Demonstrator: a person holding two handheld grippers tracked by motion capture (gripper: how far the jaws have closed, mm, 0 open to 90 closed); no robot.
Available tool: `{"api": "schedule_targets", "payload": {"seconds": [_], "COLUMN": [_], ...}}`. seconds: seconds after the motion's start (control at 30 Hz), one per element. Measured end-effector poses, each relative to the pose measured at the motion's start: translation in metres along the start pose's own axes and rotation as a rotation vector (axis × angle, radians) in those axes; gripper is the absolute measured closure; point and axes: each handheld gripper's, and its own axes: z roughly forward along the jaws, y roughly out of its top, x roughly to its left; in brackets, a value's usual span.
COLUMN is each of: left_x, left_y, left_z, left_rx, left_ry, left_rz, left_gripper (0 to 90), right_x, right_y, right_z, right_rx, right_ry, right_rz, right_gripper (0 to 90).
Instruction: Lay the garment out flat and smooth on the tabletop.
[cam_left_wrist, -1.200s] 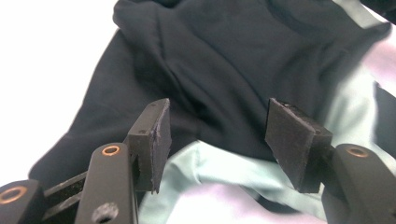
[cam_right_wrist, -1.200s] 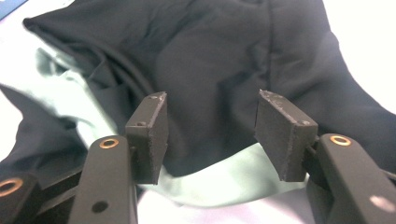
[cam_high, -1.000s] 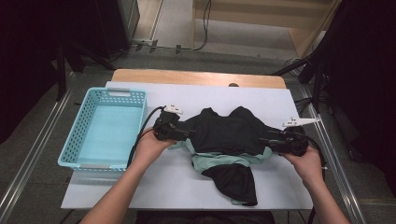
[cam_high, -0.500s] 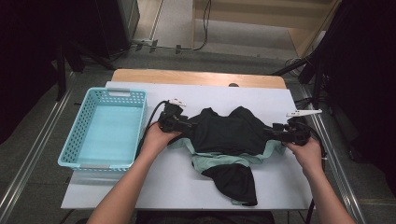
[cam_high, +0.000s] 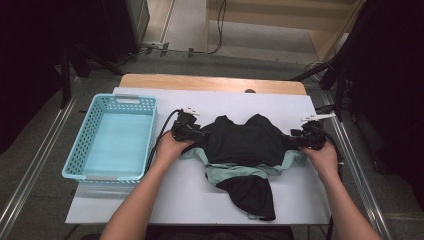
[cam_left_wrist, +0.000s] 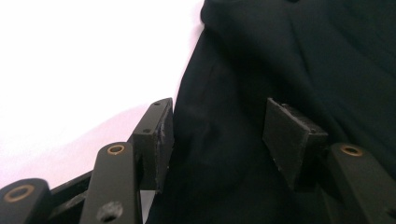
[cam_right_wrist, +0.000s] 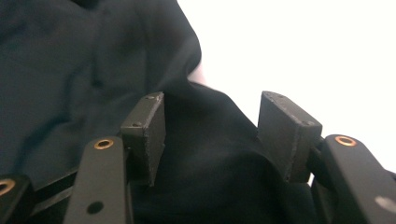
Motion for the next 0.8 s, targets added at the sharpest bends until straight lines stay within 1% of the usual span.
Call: {"api": "schedule_targets", "payload": {"seconds": [0.03,0.1,0.13,0.2,0.23,0.27,0.3,0.33,0.37,0.4,0.43,0.47,0.53,0.57,0.6,0.63,0.67,0.7,0.73,0.77,0.8], "left_x": [0.0,-0.003,-0.004,-0.006,-0.007,-0.007,-0.008,-0.008,-0.008,-0.007,-0.005,-0.003,0.0,0.003,0.005,0.006,0.007,0.006,0.006,0.006,0.006], "left_y": [0.0,-0.001,-0.001,-0.003,-0.003,-0.003,-0.003,-0.002,-0.002,-0.001,0.001,0.003,0.007,0.01,0.013,0.016,0.02,0.026,0.026,0.03,0.033], "left_z": [0.001,0.002,0.002,0.003,0.003,0.003,0.004,0.004,0.004,0.004,0.004,0.003,-0.004,-0.008,-0.013,-0.017,-0.021,-0.027,-0.027,-0.03,-0.032], "left_rx": [-0.001,-0.002,0.002,0.002,0.01,0.022,0.031,0.047,0.047,0.057,0.068,0.069,0.02,-0.003,-0.021,-0.033,-0.043,-0.051,-0.051,-0.055,-0.066], "left_ry": [0.0,-0.005,-0.007,-0.029,-0.041,-0.058,-0.069,-0.064,-0.064,-0.069,-0.077,-0.066,-0.043,-0.034,-0.026,-0.017,-0.008,0.015,0.015,0.019,0.019], "left_rz": [0.001,0.018,0.03,0.033,0.024,0.014,0.013,0.002,0.002,-0.028,-0.069,-0.09,-0.122,-0.141,-0.156,-0.164,-0.16,-0.151,-0.151,-0.145,-0.149], "left_gripper": [45.2,49.2,52.3,60.9,66.3,72.0,78.7,88.9,89.7,90.0,90.0,90.0,90.0,90.0,90.0,90.0,90.0,90.0,90.0,90.0,90.0], "right_x": [-0.001,-0.001,-0.001,0.0,0.001,0.001,0.002,0.003,0.003,0.002,0.002,0.001,0.001,-0.001,-0.002,-0.004,-0.006,-0.01,-0.01,-0.012,-0.013], "right_y": [-0.001,-0.002,-0.003,-0.005,-0.004,-0.004,-0.004,-0.003,-0.003,-0.002,-0.002,-0.001,0.001,0.003,0.005,0.007,0.009,0.013,0.013,0.015,0.017], "right_z": [0.002,0.007,0.009,0.011,0.011,0.01,0.01,0.01,0.01,0.009,0.009,0.008,0.002,-0.003,-0.009,-0.015,-0.02,-0.03,-0.03,-0.033,-0.036], "right_rx": [0.01,0.024,0.039,0.04,0.046,0.057,0.064,0.089,0.089,0.11,0.11,0.12,0.098,0.075,0.052,0.029,0.003,-0.03,-0.03,-0.045,-0.059], "right_ry": [-0.006,0.004,0.014,0.006,0.006,0.01,0.017,0.03,0.03,0.041,0.041,0.04,0.024,0.018,0.016,0.01,0.006,0.001,0.001,0.004,0.002], "right_rz": [-0.006,0.002,0.0,-0.019,-0.015,-0.008,-0.013,-0.001,-0.001,0.026,0.026,0.033,0.038,0.044,0.061,0.067,0.072,0.085,0.085,0.092,0.099], "right_gripper": [40.9,43.2,45.2,50.4,56.6,64.7,69.9,84.2,84.2,86.1,86.1,86.5,87.0,87.2,87.3,87.4,87.4,87.6,87.6,87.6,87.7]}}
